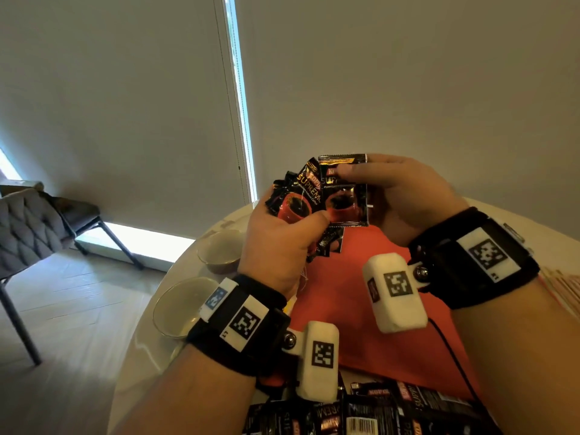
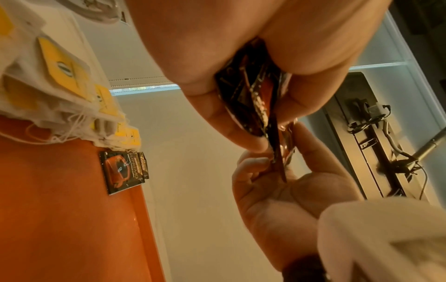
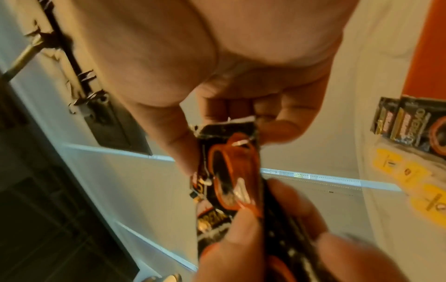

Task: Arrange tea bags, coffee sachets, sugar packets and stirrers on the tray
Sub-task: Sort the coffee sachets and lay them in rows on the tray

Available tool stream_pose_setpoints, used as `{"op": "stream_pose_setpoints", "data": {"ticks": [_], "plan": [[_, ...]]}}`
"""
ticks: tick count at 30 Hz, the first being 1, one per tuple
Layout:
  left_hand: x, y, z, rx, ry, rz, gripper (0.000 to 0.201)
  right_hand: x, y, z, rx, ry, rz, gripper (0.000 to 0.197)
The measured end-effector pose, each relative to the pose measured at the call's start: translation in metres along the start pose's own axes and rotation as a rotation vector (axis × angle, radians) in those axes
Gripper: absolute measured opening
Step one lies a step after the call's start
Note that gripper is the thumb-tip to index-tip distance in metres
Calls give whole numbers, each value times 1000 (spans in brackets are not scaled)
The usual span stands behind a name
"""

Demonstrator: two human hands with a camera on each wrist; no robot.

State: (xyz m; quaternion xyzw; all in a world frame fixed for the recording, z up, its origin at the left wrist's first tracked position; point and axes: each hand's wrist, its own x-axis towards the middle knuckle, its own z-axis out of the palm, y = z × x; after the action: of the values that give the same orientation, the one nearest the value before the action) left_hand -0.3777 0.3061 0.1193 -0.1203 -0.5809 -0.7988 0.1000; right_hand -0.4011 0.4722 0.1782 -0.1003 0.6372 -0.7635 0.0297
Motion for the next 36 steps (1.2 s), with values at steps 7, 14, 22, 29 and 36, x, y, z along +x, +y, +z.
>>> {"op": "stream_pose_setpoints", "data": {"ticks": [7, 14, 22, 29, 36], "plan": [[0, -1, 1, -10, 92, 18, 35, 4, 4, 0, 79, 123, 88, 55], [9, -3, -5, -47, 266, 36, 49, 0, 6, 1, -191, 73, -17, 16], [11, 3, -10, -42, 425, 41, 54, 27, 59, -45, -179, 405, 276, 11], [13, 2, -10, -31, 430, 62, 62, 36, 87, -40, -300, 381, 488, 9], [13, 0, -10, 2, 423, 75, 53, 43, 90, -34, -381, 383, 533, 11]]}}
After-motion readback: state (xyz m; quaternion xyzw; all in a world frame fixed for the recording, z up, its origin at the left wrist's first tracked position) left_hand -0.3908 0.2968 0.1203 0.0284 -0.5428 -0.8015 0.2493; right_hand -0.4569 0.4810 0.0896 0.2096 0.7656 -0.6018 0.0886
